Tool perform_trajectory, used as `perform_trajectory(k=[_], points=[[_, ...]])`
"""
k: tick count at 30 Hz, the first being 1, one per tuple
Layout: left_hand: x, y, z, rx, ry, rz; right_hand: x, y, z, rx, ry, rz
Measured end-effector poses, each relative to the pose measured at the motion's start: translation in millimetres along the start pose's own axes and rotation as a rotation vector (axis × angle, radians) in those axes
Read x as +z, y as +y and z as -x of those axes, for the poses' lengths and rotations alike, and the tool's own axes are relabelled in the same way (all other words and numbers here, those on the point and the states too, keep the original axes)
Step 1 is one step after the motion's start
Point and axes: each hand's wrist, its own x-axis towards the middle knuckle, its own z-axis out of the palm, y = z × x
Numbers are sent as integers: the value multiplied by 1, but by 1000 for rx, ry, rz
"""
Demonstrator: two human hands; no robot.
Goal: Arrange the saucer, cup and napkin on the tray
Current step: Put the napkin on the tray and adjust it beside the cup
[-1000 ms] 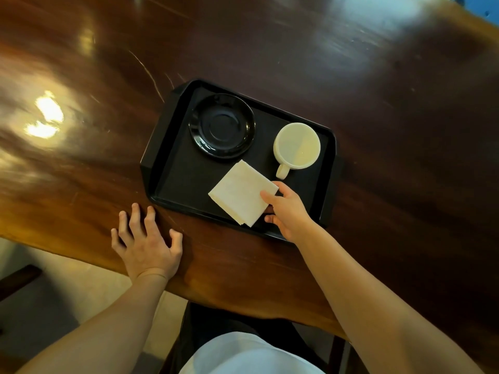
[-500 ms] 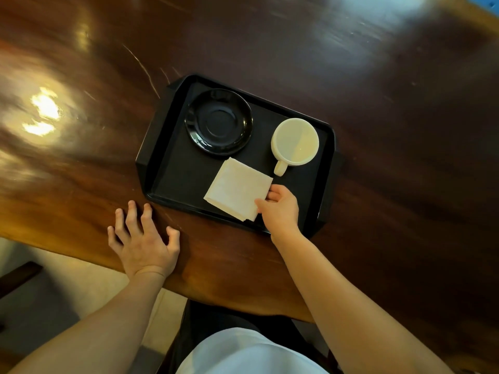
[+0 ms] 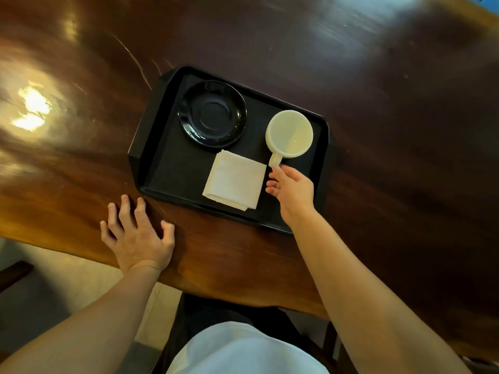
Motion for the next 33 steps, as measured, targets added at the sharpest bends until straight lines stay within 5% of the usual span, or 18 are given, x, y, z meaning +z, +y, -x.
perform_trajectory(k=[13,33], points=[[0,1,1,-1,6,10,7,-27,-14,105,40,-291],[-3,1,1,8,8,26,-17,-44,-27,105,125,-301]])
